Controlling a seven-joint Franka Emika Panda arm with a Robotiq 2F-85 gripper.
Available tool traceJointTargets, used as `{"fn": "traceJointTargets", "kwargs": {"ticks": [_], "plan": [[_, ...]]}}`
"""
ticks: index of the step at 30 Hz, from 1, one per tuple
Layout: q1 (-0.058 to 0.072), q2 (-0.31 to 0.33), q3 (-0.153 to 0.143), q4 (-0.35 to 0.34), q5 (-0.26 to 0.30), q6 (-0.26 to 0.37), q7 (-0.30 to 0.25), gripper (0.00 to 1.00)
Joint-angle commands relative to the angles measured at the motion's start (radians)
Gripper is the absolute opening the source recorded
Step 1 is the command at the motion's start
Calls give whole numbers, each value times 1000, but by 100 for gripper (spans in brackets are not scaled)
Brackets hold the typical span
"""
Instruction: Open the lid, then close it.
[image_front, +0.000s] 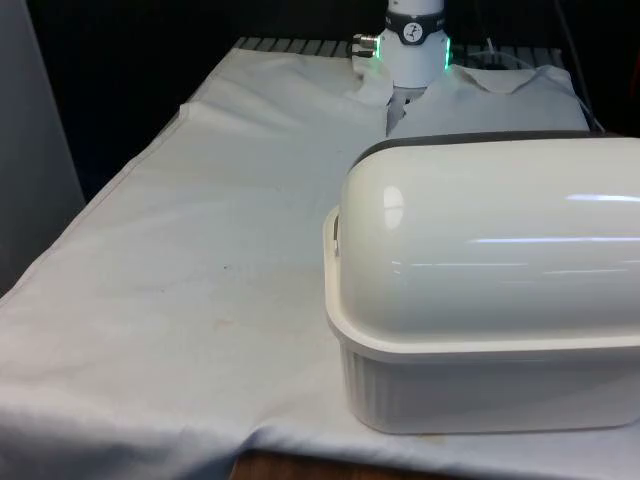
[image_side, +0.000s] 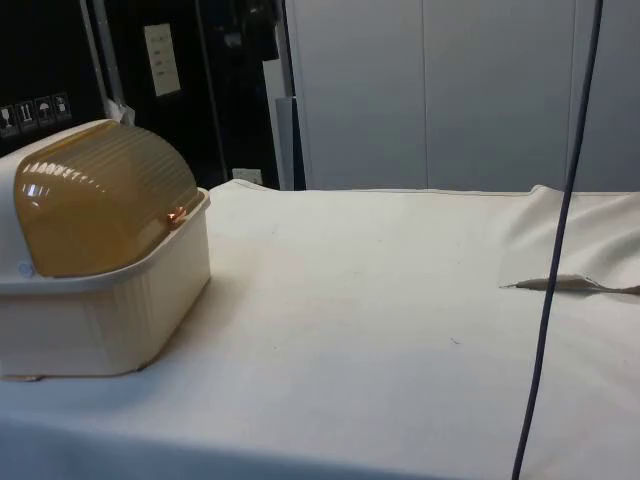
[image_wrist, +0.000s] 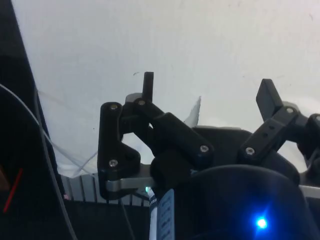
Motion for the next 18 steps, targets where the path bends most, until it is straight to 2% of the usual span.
{"fn": "traceJointTargets", "kwargs": {"ticks": [1,8,9,17,18], "plan": [[2,4,5,-2,7,10,11,100],[6,15,31,-16,32,40,33,100],[4,17,29,-9,24,25,28,100],[8,23,55,-42,58,101,38,100],[6,22,53,-38,52,84,37,100]]}}
